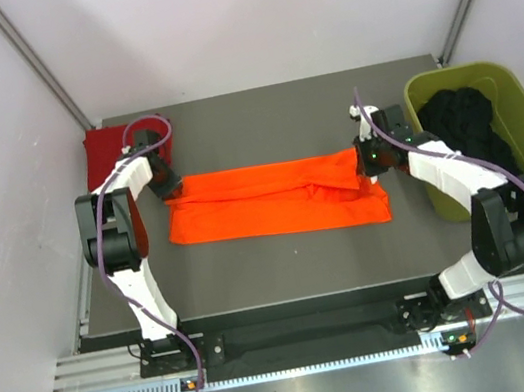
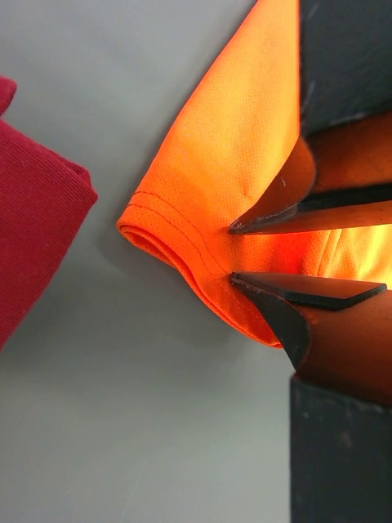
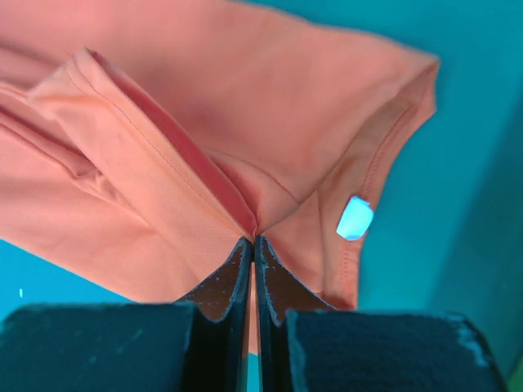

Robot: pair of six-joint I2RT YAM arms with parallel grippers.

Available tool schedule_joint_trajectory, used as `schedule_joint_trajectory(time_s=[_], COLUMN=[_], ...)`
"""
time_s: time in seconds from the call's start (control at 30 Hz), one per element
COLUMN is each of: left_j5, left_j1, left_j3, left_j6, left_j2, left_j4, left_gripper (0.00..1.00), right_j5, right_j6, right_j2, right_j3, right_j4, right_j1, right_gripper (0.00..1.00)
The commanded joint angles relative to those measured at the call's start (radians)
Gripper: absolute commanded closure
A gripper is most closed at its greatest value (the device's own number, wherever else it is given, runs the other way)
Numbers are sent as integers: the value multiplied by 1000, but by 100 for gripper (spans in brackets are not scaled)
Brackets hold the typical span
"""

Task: Fold and stack the t-shirts
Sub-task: Fold the tshirt

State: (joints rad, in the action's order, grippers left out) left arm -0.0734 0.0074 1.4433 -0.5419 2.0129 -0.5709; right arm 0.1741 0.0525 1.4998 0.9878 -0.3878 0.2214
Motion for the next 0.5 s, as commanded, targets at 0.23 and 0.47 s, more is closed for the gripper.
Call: schedule_joint_trajectory(time_s=[0.23, 0.47], left_j5=[-65, -103], left_j1=[6, 6], left_j3=[-81, -112], left_j6=[-20, -36], left_j2=[-65, -131], left_j4=[-52, -64], left_gripper=[66, 62], right_j5=[-267, -410], right_j6=[-108, -166], right_j2=[-173, -246], right_j3=[-70, -159], right_j4=[-25, 9], right_j1=[130, 183], right_gripper=[100, 96])
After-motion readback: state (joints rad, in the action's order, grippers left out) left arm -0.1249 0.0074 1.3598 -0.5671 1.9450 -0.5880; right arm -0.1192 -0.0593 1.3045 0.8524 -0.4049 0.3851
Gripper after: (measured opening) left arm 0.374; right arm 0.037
